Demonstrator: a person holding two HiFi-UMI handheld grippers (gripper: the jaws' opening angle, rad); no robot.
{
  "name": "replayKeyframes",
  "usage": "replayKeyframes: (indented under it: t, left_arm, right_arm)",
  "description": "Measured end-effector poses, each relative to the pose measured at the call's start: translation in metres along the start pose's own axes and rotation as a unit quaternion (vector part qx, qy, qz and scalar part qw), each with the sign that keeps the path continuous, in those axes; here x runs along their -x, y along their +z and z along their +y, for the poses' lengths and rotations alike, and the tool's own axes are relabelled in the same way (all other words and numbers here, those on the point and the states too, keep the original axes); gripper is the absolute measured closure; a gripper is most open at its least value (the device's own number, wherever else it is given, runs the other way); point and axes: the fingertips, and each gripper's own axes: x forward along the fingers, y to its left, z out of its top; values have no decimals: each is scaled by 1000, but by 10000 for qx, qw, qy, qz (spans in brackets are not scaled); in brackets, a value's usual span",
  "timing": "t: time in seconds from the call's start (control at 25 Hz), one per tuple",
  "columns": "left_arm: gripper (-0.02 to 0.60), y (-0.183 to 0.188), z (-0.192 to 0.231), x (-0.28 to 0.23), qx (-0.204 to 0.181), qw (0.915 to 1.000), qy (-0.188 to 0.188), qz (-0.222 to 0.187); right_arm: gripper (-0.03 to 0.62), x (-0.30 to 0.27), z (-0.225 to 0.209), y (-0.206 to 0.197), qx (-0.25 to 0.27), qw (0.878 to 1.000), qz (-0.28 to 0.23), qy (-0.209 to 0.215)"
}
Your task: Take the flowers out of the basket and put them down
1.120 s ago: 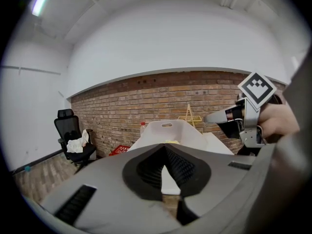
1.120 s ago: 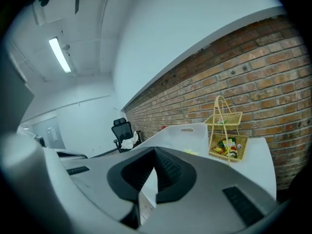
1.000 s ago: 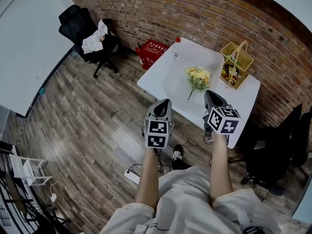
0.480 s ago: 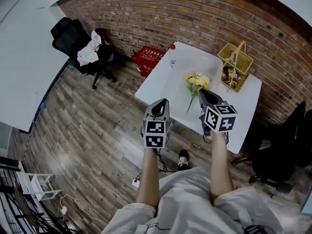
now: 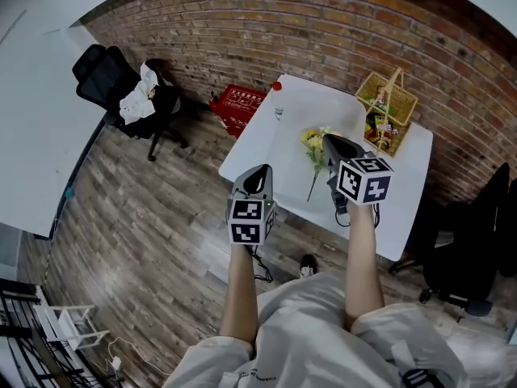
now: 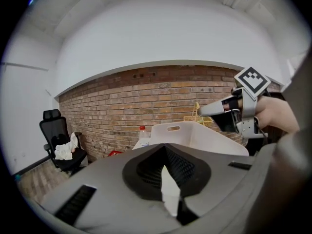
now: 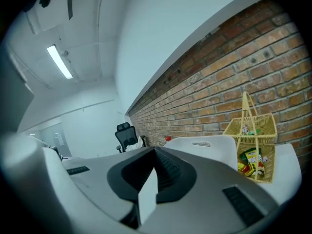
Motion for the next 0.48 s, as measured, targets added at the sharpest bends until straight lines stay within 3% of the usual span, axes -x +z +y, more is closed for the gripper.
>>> replayKeyframes:
  t: [0.32, 0.48]
  left_arm:
    - [557, 11, 12, -21, 12, 9998, -183, -87]
    - [557, 29, 19, -43, -103, 9992, -316, -219]
  right_arm:
    - [576, -9, -8, 0, 133, 9998, 97, -118]
    - [576, -8, -18, 3, -83, 9999, 74, -122]
